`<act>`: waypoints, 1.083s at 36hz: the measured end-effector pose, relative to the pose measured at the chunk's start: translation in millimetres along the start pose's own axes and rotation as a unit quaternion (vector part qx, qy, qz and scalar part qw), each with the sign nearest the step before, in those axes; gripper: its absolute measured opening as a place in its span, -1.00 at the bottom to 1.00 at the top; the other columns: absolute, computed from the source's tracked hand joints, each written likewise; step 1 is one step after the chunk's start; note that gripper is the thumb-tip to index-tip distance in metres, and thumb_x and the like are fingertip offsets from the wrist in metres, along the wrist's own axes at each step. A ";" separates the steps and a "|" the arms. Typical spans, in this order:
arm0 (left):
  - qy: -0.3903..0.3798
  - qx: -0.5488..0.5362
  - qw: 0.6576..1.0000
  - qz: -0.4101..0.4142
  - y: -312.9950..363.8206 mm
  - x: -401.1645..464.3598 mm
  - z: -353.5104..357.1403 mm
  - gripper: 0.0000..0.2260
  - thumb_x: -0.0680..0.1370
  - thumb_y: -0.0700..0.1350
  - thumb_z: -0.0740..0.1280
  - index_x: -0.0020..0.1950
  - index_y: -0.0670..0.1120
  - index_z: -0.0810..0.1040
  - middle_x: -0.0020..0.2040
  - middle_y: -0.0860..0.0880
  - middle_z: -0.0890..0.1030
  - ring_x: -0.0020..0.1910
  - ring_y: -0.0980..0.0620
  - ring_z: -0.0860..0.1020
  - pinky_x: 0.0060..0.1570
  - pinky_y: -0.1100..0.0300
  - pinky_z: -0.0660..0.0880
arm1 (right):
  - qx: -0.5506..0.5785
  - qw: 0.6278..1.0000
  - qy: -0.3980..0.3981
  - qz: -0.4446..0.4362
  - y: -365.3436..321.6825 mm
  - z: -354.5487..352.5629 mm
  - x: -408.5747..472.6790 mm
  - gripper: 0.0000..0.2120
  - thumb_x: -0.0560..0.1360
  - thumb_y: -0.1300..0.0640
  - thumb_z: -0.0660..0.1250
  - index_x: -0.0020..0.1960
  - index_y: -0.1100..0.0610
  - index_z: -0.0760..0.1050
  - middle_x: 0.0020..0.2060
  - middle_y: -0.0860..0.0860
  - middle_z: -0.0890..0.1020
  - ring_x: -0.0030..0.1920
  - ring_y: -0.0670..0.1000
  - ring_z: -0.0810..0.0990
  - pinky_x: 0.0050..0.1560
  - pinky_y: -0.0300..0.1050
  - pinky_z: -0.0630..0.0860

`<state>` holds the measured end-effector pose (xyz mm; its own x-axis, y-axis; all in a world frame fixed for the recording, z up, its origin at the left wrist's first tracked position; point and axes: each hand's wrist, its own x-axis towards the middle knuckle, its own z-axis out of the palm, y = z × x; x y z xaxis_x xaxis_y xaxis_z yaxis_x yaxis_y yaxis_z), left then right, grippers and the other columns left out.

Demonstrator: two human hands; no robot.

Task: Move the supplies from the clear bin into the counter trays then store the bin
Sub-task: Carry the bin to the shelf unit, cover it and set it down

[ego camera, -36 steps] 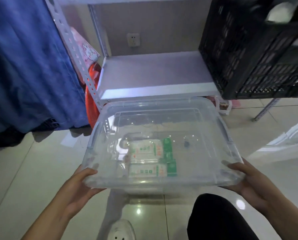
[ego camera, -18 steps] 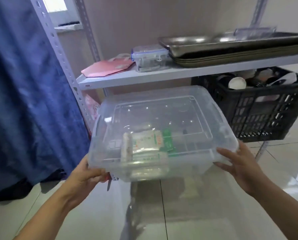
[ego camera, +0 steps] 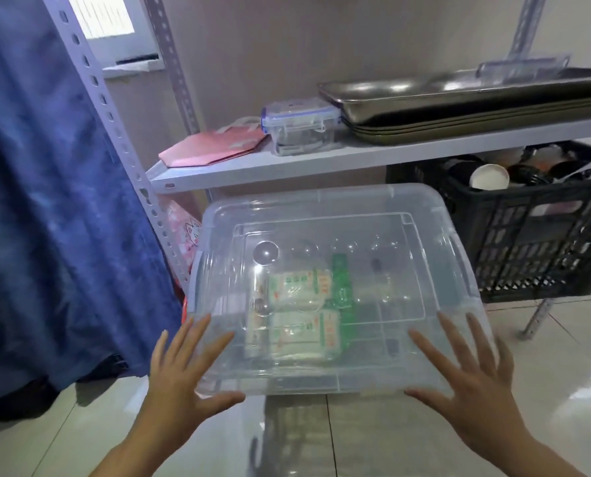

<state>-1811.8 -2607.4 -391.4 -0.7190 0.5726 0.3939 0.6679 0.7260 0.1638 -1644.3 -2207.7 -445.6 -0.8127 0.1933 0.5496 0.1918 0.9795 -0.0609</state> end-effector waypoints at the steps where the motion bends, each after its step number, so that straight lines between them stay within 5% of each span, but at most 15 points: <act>1: -0.005 0.025 1.000 0.016 -0.5 3.5 0.7 -0.31 0.45 0.49 0.12 0.48 0.16 0.39 0.55 -0.02 0.29 0.59 0.08 0.03 0.53 -0.06 -0.13 | 0.001 1.000 0.015 -0.011 2.1 1.3 3.4 -0.33 0.45 -0.49 0.05 0.46 -0.21 0.34 0.54 0.00 0.29 0.56 0.20 0.15 0.40 0.40 0.12; 6: 0.026 0.112 0.990 0.076 4.4 43.4 -3.6 -0.48 0.66 0.25 -0.08 0.48 0.07 0.38 0.48 -0.08 0.42 0.52 -0.12 0.24 0.48 -0.26 0.02 | 0.073 0.992 0.094 0.033 -6.5 -5.5 61.2 -0.50 0.58 -0.29 0.08 0.39 -0.10 0.49 0.44 0.05 0.45 0.53 0.19 0.21 0.40 0.40 0.15; 12: 0.075 0.061 0.990 -0.106 30.1 135.5 8.3 -0.47 0.65 0.21 -0.09 0.60 0.06 0.13 0.62 -0.08 0.14 0.60 -0.17 -0.02 0.53 -0.18 -0.17 | 0.066 0.993 0.008 0.095 -37.4 3.9 170.6 -0.53 0.64 -0.13 0.01 0.55 -0.17 0.18 0.60 0.04 0.14 0.59 0.24 -0.08 0.50 0.36 -0.09; 15: 0.078 0.068 0.983 -0.152 33.8 155.2 28.4 -0.38 0.62 0.23 0.05 0.61 0.01 0.03 0.63 -0.13 0.01 0.59 -0.23 -0.13 0.50 -0.23 -0.25 | 0.038 0.996 -0.009 0.086 -39.5 20.7 181.7 -0.45 0.63 -0.18 0.00 0.59 -0.17 -0.01 0.62 0.04 0.01 0.59 0.22 -0.19 0.51 0.37 -0.16; 23: 0.112 0.120 0.980 -0.108 9.7 173.1 38.4 -0.30 0.51 0.27 0.19 0.55 0.03 0.08 0.56 -0.13 0.05 0.56 -0.29 -0.05 0.46 -0.19 -0.34 | -0.002 0.999 -0.022 0.048 -29.3 27.3 198.4 -0.22 0.47 -0.41 0.02 0.58 -0.11 -0.08 0.60 0.09 -0.03 0.57 0.27 -0.24 0.47 0.44 -0.21; 32: 0.017 0.100 0.986 -0.135 -11.3 229.2 38.1 -0.17 0.40 0.32 0.29 0.52 0.16 -0.08 0.61 -0.12 -0.02 0.58 -0.18 -0.23 0.47 -0.26 -0.27 | 0.015 0.987 -0.152 0.057 -17.6 26.7 258.7 -0.12 0.44 -0.43 0.15 0.58 -0.19 -0.21 0.62 0.02 -0.14 0.56 0.18 -0.35 0.49 0.35 -0.30; 39: 0.062 0.104 0.989 -0.079 -22.8 217.4 48.4 -0.08 0.32 0.20 0.36 0.56 0.12 -0.06 0.59 -0.10 0.01 0.58 -0.16 -0.19 0.44 -0.20 -0.32 | -0.003 0.996 -0.083 0.034 -17.6 41.6 247.2 -0.10 0.42 -0.37 0.20 0.57 -0.16 -0.21 0.61 0.06 -0.11 0.56 0.19 -0.34 0.47 0.42 -0.25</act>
<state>-1992.7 -2481.1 -353.2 -0.7736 0.4032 0.4889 0.4850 0.8732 0.0473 -1871.5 -2174.9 -343.4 -0.8775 0.2659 0.3991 0.2525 0.9637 -0.0871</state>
